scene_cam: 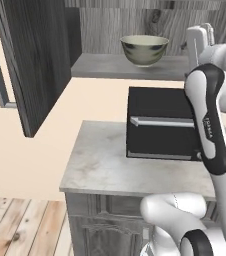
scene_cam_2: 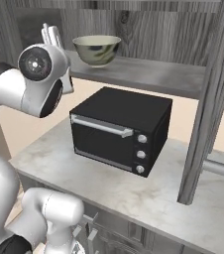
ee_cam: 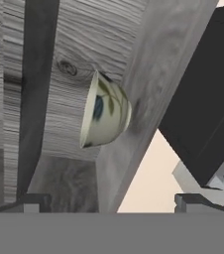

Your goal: Move the bowls from the cabinet to the plates on the dining table.

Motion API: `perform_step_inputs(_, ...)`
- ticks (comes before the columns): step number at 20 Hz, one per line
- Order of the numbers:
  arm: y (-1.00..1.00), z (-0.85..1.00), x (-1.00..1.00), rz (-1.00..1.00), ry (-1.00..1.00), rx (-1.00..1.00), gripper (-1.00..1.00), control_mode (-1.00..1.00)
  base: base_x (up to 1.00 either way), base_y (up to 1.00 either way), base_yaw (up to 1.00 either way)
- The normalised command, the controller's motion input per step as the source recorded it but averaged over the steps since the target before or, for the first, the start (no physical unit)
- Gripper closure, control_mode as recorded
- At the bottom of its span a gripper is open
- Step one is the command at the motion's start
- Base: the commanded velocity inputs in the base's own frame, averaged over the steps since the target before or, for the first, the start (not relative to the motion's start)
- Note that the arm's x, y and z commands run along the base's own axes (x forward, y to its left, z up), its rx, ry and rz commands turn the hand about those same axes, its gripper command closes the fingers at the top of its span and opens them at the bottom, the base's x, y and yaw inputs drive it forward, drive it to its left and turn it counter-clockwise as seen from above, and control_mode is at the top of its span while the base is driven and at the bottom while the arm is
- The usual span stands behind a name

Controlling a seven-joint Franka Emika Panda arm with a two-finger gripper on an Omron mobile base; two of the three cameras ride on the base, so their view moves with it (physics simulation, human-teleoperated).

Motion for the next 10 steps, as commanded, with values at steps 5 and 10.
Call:
perform_step_inputs(5, 0.10, 0.05, 0.40, 0.00, -0.01, 0.02, -1.00, -1.00, 0.00, 0.00, 0.00)
perform_step_inputs(10, 0.04, 0.04, 0.37, 0.00, -0.02, 0.05, -1.00, -1.00, 0.00, 0.00, 0.00)
